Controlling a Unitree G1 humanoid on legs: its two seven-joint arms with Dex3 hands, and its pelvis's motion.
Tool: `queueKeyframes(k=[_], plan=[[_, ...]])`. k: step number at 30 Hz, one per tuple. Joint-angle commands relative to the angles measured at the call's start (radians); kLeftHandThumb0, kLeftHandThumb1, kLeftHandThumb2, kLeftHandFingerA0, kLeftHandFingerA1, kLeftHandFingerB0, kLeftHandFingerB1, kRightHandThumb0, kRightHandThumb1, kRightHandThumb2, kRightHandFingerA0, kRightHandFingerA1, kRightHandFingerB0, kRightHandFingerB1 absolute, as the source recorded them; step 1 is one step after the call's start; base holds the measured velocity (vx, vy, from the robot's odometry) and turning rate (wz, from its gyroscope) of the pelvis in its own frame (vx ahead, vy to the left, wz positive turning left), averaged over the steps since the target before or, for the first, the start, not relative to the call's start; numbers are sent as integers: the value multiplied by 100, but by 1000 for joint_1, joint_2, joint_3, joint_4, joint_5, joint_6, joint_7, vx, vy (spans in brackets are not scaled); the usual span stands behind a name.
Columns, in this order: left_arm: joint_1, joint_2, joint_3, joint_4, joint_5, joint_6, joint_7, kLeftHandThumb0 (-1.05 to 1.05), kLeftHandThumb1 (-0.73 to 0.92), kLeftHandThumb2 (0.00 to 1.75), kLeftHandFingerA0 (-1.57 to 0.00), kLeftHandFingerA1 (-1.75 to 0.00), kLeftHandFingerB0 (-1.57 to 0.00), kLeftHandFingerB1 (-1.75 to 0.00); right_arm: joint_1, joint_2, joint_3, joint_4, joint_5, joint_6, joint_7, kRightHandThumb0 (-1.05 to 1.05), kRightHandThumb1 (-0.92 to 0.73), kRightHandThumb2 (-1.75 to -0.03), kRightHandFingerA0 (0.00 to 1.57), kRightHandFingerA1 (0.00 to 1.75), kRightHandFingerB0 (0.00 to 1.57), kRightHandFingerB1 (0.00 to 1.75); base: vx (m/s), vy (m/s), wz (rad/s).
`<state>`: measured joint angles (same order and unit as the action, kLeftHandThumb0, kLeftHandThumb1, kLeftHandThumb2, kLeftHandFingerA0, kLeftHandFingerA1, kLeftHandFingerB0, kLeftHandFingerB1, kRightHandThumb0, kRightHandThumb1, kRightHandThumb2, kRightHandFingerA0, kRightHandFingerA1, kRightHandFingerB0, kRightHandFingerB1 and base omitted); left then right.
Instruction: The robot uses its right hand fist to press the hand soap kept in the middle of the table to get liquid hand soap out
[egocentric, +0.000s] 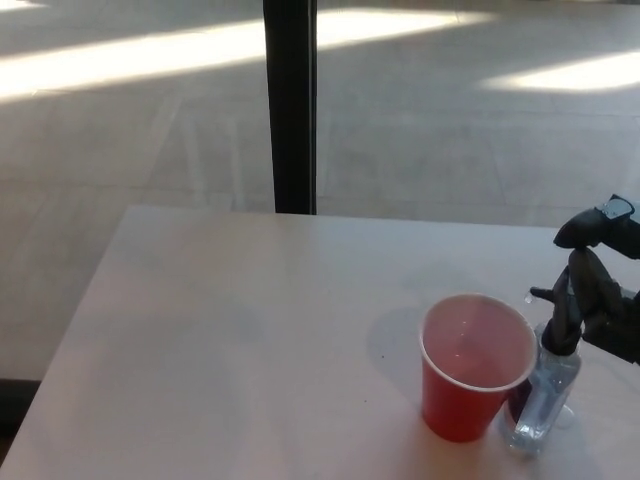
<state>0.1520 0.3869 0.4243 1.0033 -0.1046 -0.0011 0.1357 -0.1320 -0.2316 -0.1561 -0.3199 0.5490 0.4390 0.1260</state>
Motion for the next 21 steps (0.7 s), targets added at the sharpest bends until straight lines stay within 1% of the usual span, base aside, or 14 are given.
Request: queueKeyframes(k=[1, 2, 6, 11, 12, 15, 18, 20, 21], plan=[[-5, 13, 4, 19, -9, -7, 9, -35, 43, 94, -81, -98, -62, -85, 88, 15, 63, 67, -56, 62, -8, -18, -74, -102, 96, 175, 60, 151, 0, 0, 0], [-5, 15, 0, 20, -5, -6, 9, -36, 43, 94, -81, -98, -62, -84, 90, 19, 63, 68, -55, 67, -18, -19, -73, -103, 96, 175, 61, 150, 0, 0, 0], [-7, 14, 0, 18, -5, -2, 16, -35, 44, 94, -81, -99, -63, -86, 99, 18, 66, 84, -51, 55, -13, -19, -73, -106, 96, 175, 58, 156, 0, 0, 0], [-16, 18, 1, 44, -7, -15, 11, -35, 44, 93, -81, -98, -62, -84, 108, 8, 73, 114, -62, 32, -6, -18, -70, -109, 96, 175, 59, 156, 0, 0, 0], [-16, 20, 4, 46, -10, -22, 6, -35, 43, 95, -81, -98, -61, -84, 110, 8, 70, 116, -59, 32, -7, -19, -73, -103, 94, 175, 57, 156, 0, 0, 0], [-16, 24, -2, 42, -3, -18, 9, -37, 43, 95, -83, -100, -67, -87, 112, 2, 64, 131, -50, 18, 5, -18, -70, -108, 94, 175, 59, 156, 0, 0, 0], [-16, 23, 0, 38, -6, -17, 11, -37, 42, 96, -80, -99, -66, -87, 110, 0, 60, 133, -47, 16, 5, -17, -70, -109, 95, 175, 60, 155, 0, 0, 0], [-12, 22, 2, 29, -8, -21, 12, -37, 40, 97, -80, -100, -67, -88, 107, -4, 60, 135, -48, 19, 3, -17, -70, -109, 97, 175, 63, 153, 0, 0, 0], [-12, 22, 2, 27, -7, -19, 12, -36, 42, 95, -81, -99, -63, -86, 106, -7, 60, 135, -49, 19, 3, -17, -69, -110, 97, 175, 63, 154, 0, 0, 0]])
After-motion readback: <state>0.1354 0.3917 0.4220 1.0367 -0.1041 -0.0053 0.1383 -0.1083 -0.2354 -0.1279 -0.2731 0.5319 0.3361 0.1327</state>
